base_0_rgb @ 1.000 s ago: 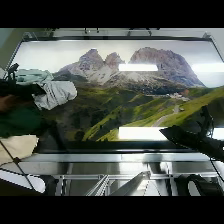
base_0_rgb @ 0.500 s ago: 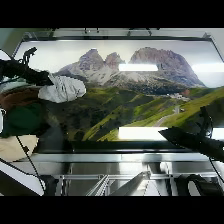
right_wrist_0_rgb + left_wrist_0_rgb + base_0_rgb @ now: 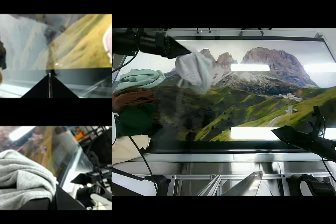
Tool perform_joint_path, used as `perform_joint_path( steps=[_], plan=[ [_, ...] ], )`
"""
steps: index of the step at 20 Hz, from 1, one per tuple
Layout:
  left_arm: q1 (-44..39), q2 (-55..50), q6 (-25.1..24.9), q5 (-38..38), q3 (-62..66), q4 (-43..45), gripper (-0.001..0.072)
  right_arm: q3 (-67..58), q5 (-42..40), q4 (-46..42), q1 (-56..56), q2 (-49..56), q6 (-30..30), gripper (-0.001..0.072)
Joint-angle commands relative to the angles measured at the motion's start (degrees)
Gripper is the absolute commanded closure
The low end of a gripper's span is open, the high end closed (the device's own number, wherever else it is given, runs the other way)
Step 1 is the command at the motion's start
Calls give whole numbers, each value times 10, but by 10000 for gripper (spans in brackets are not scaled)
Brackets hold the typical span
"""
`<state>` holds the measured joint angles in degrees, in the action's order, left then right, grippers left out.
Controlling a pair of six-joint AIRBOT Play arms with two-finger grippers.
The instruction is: Fold the shirts.
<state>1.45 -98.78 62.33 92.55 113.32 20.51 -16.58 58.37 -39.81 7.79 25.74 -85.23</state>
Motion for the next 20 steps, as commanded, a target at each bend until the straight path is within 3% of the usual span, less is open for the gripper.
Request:
perform_joint_path(
  steps=[1, 5, 6, 8, 9, 10, 11, 12, 14, 16, 20],
  plan=[
    [-67, 29, 39, 10, 7, 76, 688, 0, -2, 0, 0, 0, 0, 691],
    [-133, 7, 78, 31, 7, 177, 676, 0, 9, -30, 0, 0, 0, 691],
    [-141, 1, 87, 41, 7, 197, 420, 0, 17, -30, 0, 0, 0, 692],
    [-144, -7, 116, 32, 7, 265, -13, 0, 30, -31, 0, 0, 1, 689],
    [-139, -7, 124, 25, 7, 307, -9, 0, 30, -31, 0, 0, 18, 681],
    [-130, -7, 128, 26, 7, 342, -9, 0, 28, -31, 0, 1, 37, 571],
    [-119, -7, 141, 28, 6, 374, -9, 0, 17, -30, 0, 7, 41, 290],
    [-105, -4, 151, 28, -8, 392, -8, 0, -1, -28, 0, 16, 42, 233],
    [-77, 0, 153, 26, -71, 395, -5, -9, -43, -10, 0, 63, 96, 233],
    [-60, -1, 153, 6, -159, 394, -4, -42, -52, 51, -1, 163, 193, 233],
    [-58, -1, 140, -168, -313, 393, -4, -173, 0, 150, -24, 429, 341, 233]
  ],
)
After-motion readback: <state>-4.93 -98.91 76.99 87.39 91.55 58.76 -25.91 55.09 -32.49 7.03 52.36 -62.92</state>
